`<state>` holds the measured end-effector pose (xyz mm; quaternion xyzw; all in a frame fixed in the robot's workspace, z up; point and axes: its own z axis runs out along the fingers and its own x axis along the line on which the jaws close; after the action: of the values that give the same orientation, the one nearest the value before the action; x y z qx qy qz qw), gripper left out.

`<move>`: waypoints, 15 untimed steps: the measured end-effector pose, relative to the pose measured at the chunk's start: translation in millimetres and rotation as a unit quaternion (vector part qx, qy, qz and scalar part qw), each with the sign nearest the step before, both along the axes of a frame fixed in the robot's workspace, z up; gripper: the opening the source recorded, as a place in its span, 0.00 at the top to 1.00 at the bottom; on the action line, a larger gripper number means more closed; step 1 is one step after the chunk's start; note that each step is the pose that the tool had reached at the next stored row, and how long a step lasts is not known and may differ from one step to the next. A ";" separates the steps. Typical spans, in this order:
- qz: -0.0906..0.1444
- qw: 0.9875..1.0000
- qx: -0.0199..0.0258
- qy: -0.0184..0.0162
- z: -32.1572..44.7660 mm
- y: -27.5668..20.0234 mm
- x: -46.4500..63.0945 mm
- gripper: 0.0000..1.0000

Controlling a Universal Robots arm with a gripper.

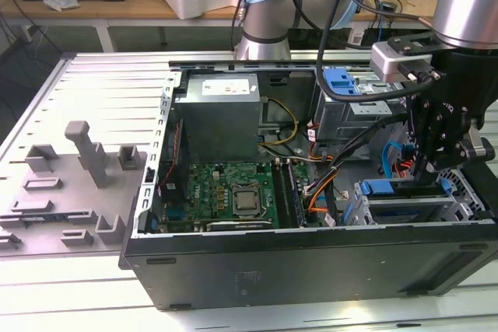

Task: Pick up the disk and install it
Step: 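Insert the first disk wire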

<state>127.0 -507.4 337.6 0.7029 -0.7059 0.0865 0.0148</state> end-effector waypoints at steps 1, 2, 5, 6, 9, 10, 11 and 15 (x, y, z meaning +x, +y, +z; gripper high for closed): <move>0.000 1.000 0.000 0.000 -0.4 0.0 0.0 0.83; 0.000 1.000 0.000 0.000 -0.7 0.0 0.0 0.83; 0.000 1.000 0.000 0.000 -2.0 0.0 0.0 0.83; 0.000 1.000 0.000 0.000 -2.0 0.0 0.0 0.83; 0.000 1.000 0.000 0.000 -2.1 0.0 0.0 0.83; 0.000 1.000 0.000 0.000 -2.2 0.0 0.0 0.83; 0.000 1.000 0.000 0.000 -2.3 0.0 0.0 0.83; 0.000 1.000 0.000 0.000 -1.9 0.1 0.0 0.83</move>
<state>127.0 -507.4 335.7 0.7030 -0.7058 0.0862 0.0145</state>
